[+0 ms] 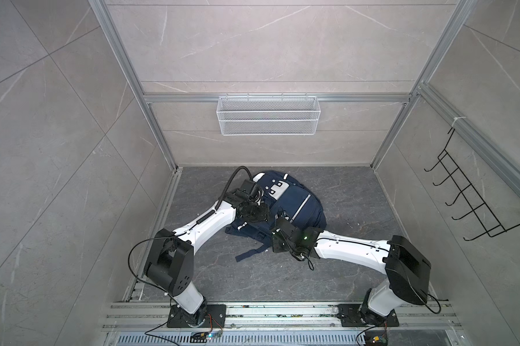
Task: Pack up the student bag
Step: 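Close the right gripper on the silver zipper pull of the front pocket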
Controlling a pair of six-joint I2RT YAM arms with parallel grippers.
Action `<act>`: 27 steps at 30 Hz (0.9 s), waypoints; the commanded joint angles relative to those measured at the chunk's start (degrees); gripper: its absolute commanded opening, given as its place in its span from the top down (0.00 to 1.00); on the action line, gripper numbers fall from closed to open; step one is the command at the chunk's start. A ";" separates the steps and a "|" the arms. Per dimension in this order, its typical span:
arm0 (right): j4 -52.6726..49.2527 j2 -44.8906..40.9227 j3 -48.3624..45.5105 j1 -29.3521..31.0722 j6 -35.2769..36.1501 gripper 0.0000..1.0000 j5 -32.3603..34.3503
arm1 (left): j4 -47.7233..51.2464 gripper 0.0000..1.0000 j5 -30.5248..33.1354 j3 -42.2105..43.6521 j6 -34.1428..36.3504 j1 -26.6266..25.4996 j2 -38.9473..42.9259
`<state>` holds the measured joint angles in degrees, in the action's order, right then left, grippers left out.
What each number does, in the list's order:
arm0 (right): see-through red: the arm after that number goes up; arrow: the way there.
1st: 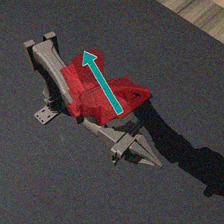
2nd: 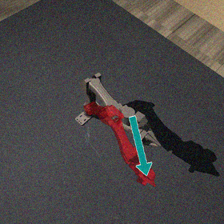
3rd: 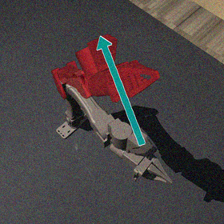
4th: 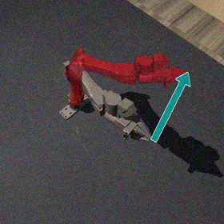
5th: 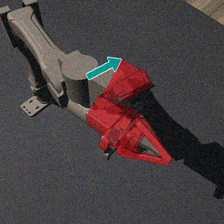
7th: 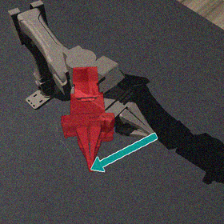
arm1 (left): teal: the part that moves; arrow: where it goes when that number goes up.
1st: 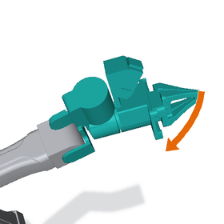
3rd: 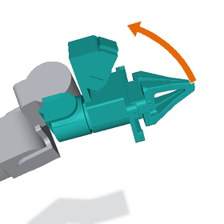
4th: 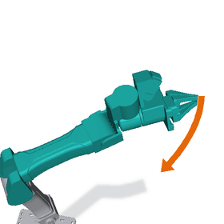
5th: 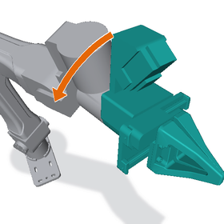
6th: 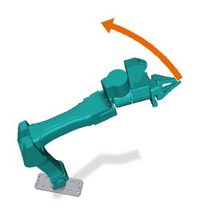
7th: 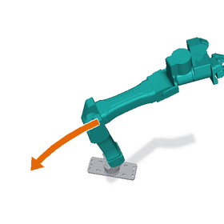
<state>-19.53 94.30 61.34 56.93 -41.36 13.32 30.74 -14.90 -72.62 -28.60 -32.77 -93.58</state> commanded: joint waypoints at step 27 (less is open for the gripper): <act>4.01 7.11 0.93 -1.22 0.69 0.70 6.70 | -7.89 0.48 -6.56 1.92 -5.84 0.10 -4.33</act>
<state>-14.55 99.59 60.23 56.42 -41.32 17.65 24.73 -19.66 -71.24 -33.34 -32.69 -97.38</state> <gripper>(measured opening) 0.320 0.515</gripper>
